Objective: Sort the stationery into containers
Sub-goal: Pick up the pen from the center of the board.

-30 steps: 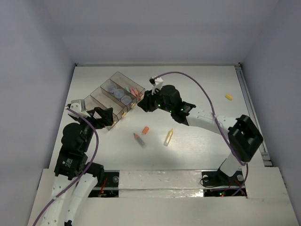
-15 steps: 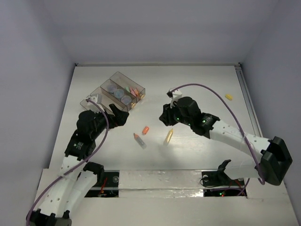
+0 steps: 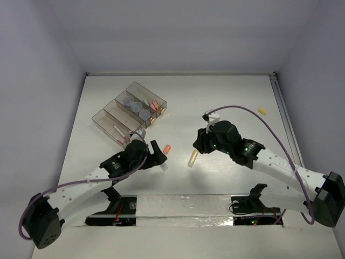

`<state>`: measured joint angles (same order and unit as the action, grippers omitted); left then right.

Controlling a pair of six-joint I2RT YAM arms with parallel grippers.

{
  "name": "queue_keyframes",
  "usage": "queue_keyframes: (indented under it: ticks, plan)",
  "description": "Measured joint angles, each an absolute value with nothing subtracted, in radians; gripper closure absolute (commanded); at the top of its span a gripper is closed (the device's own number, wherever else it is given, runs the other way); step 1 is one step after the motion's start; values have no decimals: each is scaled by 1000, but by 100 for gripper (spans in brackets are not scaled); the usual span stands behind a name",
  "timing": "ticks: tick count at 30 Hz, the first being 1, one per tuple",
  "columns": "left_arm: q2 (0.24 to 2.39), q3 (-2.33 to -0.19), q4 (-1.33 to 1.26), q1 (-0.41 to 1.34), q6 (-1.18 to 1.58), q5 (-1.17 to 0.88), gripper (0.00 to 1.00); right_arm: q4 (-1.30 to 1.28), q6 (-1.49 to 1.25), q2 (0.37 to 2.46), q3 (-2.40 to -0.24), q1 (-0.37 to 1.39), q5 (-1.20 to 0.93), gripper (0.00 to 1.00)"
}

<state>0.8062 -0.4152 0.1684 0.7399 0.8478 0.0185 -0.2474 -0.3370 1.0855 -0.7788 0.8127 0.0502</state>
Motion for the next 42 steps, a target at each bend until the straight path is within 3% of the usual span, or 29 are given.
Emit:
queue_keyframes:
  ticks: [12,20,27,30,38,40,42]
  plan:
    - [1198,-528,191,888,1012,236,22,-185,-390,977,-668,813,-73,59]
    - [1322,-639,237,948,1030,325,32,-121,-405,976,-639,813,-136,59]
    - [1467,-737,321,1018,1022,417,35,-94,-409,956,-637,813,-152,59]
    - [1519,-780,355,1045,1015,456,39,-79,-412,934,-622,813,-155,59]
    - [1543,-799,434,1084,1023,509,68,-73,-425,912,-590,813,-165,59]
    - [1540,-795,434,1085,1024,510,68,-71,-427,911,-590,813,-170,59]
    - [1527,-781,429,1085,1024,510,61,-68,-427,911,-590,813,-170,59]
